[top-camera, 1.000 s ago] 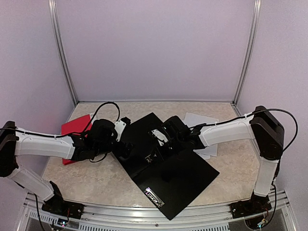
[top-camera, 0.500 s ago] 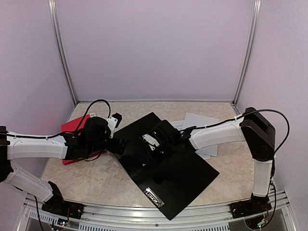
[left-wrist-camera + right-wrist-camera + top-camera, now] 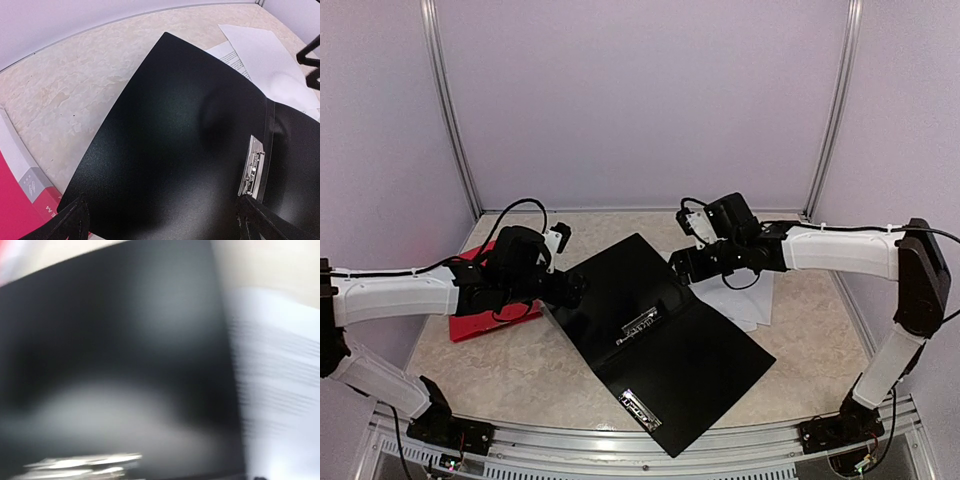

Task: Put the files into the folder
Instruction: Pick up the file from the center of the board.

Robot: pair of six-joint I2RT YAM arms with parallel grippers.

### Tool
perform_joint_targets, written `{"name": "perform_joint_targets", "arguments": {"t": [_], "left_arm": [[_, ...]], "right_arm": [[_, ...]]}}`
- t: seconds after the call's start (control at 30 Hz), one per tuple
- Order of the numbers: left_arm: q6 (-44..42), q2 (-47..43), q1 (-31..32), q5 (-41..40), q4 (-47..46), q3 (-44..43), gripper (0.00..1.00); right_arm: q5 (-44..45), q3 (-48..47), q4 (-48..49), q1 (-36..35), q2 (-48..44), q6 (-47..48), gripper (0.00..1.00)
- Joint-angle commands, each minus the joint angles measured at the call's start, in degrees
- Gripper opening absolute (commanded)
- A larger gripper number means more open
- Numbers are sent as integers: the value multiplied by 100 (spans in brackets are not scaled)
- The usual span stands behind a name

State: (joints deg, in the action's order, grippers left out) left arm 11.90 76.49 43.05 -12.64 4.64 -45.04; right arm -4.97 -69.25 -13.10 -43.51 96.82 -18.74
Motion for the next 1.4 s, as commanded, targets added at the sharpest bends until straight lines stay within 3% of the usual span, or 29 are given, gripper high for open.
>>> {"name": "perform_joint_targets", "arguments": {"t": [0.0, 0.2, 0.33, 0.6, 0.8, 1.07, 1.2, 1.37], "left_arm": [[246, 110, 2, 275, 370, -327, 99], [230, 280, 54, 636, 139, -720, 99], [162, 946, 50, 957, 856, -1834, 99], [151, 2517, 98, 1363, 1007, -3585, 99], [169, 3698, 157, 1518, 1659, -5041, 99], [177, 4082, 172, 1459, 1578, -5235, 99], [196, 4418, 68, 2033, 1424, -5650, 99], [395, 5450, 63, 2724, 1567, -6836, 99]], "right_arm": [[653, 321, -280, 970, 83, -45, 79], [978, 368, 82, 1861, 309, -146, 81], [1207, 359, 41, 2273, 497, -194, 82], [1509, 434, 240, 2999, 858, -169, 83], [1495, 287, 363, 3182, 1326, -171, 83], [1130, 158, 501, 3222, 1860, -239, 75], [980, 395, 690, 3217, 1849, -344, 72], [817, 643, 932, 3183, 1733, -454, 70]]}}
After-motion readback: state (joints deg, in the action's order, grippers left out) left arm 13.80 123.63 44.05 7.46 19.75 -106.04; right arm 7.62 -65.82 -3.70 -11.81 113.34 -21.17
